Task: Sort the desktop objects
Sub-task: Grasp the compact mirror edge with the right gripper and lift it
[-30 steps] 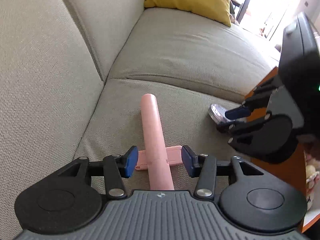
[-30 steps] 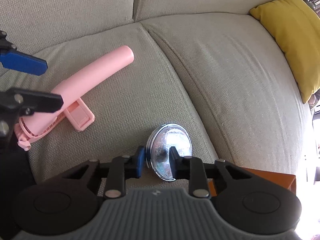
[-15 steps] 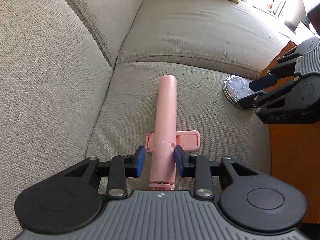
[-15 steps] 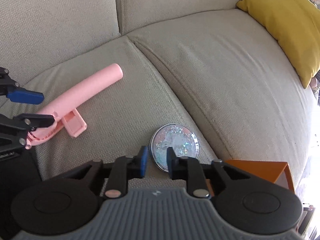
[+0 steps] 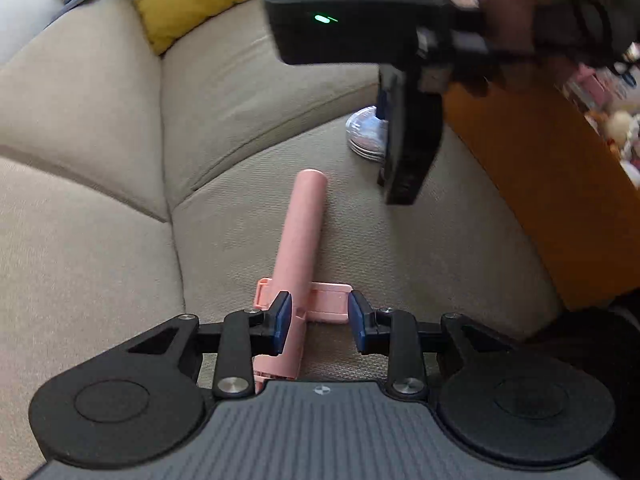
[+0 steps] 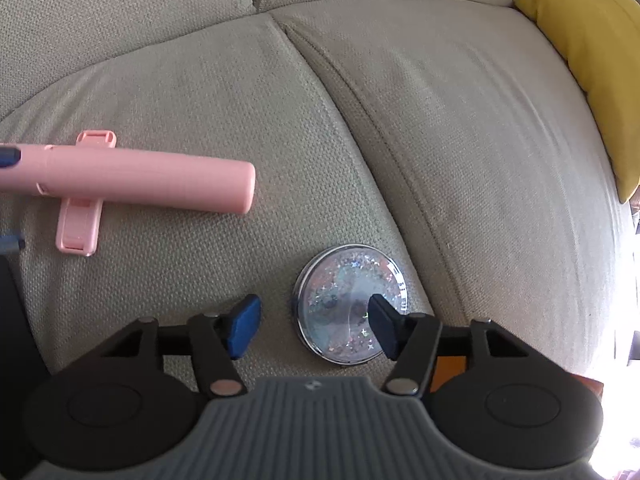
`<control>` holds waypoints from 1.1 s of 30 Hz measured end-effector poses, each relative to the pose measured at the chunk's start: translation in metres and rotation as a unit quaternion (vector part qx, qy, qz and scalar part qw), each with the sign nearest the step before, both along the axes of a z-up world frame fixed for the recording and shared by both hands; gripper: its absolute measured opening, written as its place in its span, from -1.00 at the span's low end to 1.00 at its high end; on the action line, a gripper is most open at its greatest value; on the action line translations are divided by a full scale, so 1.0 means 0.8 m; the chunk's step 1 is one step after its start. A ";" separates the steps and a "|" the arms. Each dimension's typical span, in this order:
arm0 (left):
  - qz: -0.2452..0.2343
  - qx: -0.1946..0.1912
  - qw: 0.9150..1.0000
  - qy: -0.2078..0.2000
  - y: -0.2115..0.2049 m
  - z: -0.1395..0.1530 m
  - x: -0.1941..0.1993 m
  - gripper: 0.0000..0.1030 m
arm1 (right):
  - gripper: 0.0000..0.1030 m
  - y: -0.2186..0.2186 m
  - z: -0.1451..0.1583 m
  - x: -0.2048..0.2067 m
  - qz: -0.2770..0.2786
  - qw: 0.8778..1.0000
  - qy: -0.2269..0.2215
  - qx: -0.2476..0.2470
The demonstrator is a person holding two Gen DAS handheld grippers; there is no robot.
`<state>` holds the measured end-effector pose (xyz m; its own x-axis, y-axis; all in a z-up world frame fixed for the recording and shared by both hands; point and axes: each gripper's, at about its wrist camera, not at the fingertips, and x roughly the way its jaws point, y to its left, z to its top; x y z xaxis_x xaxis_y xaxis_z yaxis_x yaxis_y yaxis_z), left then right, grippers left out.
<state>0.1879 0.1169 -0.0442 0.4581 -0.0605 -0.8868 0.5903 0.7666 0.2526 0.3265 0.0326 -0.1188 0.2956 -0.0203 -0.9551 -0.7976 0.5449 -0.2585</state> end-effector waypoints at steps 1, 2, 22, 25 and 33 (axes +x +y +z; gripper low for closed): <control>-0.016 0.019 1.000 0.000 -0.017 -0.010 0.002 -0.30 | 0.22 -0.001 -0.001 0.002 -0.001 1.000 0.002 0.003; -0.029 0.034 0.999 -0.002 -0.027 -0.016 0.001 -0.29 | 0.14 -0.003 -0.003 0.003 -0.002 1.000 -0.002 0.004; -0.061 0.240 0.969 -0.017 -0.128 -0.101 -0.003 0.12 | -0.89 -0.047 0.040 0.002 -0.032 0.994 0.010 0.100; -0.054 0.233 0.971 -0.019 -0.127 -0.098 0.000 0.08 | -0.84 -0.047 0.043 -0.002 -0.033 0.994 0.012 0.105; -0.007 0.160 0.985 -0.057 -0.090 -0.055 0.002 -0.68 | -0.45 -0.054 0.048 -0.002 -0.022 0.996 0.005 0.092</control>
<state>0.1897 0.0449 -0.0882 0.5571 0.2079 -0.8040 0.5533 0.6291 0.5460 0.3248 -0.0104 -0.0808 0.2891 0.1420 -0.9467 -0.7743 0.6162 -0.1440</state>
